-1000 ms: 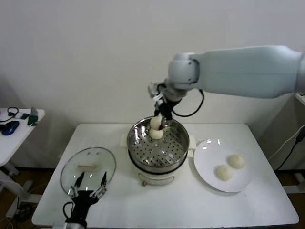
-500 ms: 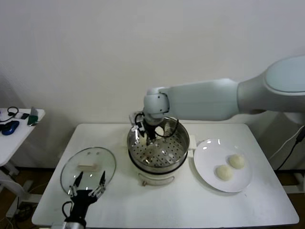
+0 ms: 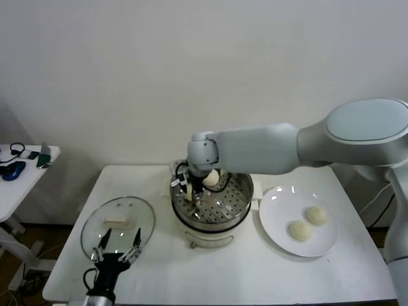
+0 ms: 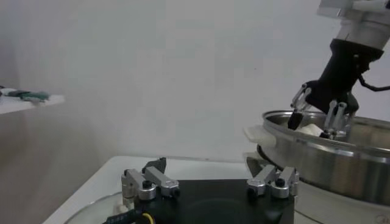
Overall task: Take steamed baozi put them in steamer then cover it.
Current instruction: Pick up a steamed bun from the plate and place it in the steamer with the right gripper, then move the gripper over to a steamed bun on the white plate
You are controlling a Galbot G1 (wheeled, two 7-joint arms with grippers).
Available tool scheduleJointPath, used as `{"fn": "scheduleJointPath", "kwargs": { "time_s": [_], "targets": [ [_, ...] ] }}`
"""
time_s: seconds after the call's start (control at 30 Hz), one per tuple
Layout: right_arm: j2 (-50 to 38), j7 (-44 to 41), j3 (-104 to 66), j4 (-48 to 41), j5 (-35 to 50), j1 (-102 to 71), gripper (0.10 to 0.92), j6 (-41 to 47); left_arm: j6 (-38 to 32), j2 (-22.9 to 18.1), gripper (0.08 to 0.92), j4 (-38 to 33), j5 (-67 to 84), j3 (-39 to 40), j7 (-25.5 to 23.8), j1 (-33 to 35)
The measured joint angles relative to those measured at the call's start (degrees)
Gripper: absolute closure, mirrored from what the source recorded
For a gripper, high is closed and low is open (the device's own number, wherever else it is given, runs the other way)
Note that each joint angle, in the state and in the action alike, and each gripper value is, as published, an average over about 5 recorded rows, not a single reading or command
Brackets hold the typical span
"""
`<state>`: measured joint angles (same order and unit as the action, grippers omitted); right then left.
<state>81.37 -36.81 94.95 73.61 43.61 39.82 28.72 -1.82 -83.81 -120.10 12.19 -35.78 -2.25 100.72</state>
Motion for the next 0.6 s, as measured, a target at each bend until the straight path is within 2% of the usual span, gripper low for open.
{"fn": "scheduleJointPath", "kwargs": {
  "time_s": [0.17,0.37,0.6],
  "targets": [
    [-1.64,-1.47,0.85,1.1,-0.32,1.96,0.209,-1.39,0.22,-0.12,0.177,-0.46,-0.18,0.11,-0.1,0.25],
    [-6.85,-6.1,3.23,3.83,0.47,8.02,0.203,-5.07,0.45,-0.33,0.177,-1.06,-0.46,0.31,-0.18,0.53],
    [-17.02,-13.2,8.58,7.62,0.37,18.11,0.203,-9.87,0.84,-0.37,0.177,-1.65,-0.58,0.12,-0.19,0.51]
  ]
}}
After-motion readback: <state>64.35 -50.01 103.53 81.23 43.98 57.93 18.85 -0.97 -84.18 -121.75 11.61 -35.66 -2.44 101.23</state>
